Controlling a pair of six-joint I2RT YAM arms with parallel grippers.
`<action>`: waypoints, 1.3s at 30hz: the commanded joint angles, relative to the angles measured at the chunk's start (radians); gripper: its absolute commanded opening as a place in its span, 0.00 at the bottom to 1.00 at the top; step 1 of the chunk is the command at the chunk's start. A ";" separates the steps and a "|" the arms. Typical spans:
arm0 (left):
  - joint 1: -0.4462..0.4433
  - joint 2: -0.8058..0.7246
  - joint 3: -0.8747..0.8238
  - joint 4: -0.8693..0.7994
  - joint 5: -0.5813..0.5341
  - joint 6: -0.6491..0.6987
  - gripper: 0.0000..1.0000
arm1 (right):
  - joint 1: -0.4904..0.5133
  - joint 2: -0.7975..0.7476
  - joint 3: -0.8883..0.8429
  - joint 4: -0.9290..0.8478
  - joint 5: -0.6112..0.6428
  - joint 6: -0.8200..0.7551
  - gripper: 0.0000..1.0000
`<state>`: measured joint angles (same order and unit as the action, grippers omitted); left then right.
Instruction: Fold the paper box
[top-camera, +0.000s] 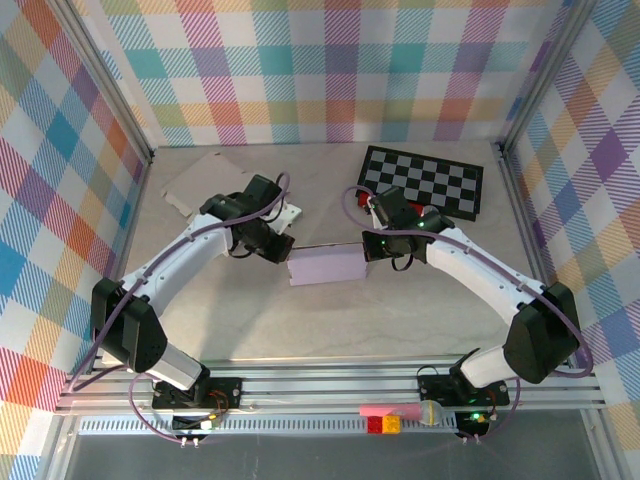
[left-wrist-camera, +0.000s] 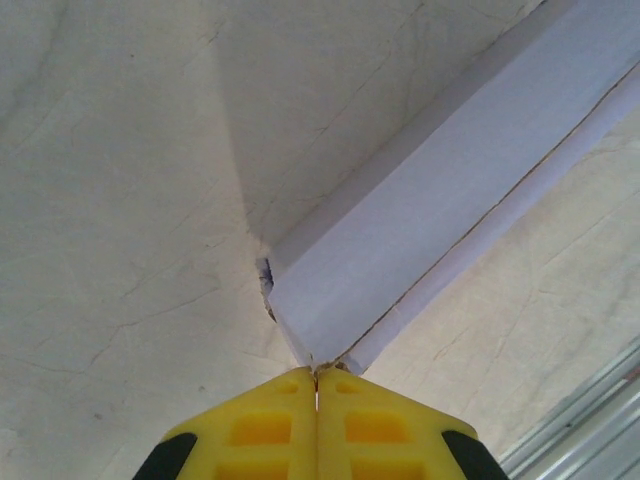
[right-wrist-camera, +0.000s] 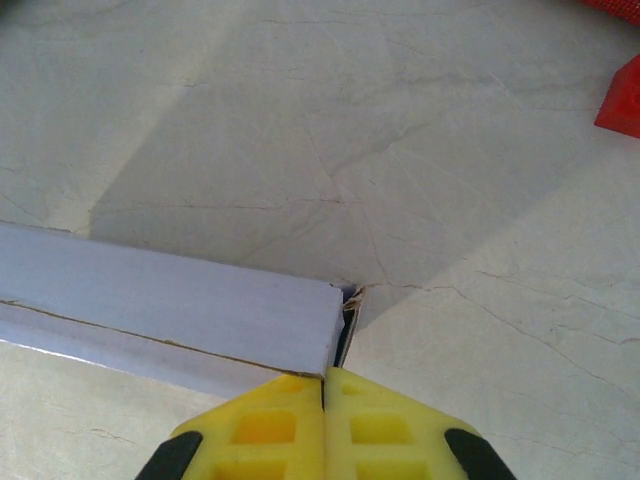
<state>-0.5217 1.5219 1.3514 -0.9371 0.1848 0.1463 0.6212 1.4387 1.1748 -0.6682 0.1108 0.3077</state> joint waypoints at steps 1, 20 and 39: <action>0.002 0.018 0.045 -0.045 0.070 -0.052 0.00 | 0.006 0.018 0.039 -0.010 -0.026 0.013 0.00; 0.002 0.092 0.139 -0.113 0.117 -0.226 0.00 | 0.006 0.034 0.063 -0.025 -0.043 0.013 0.00; 0.011 0.135 0.183 -0.150 0.160 -0.252 0.00 | 0.006 0.043 0.069 -0.031 -0.042 0.009 0.00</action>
<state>-0.5133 1.6424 1.4918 -1.0946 0.2661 -0.0906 0.6170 1.4639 1.2140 -0.7013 0.1165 0.3073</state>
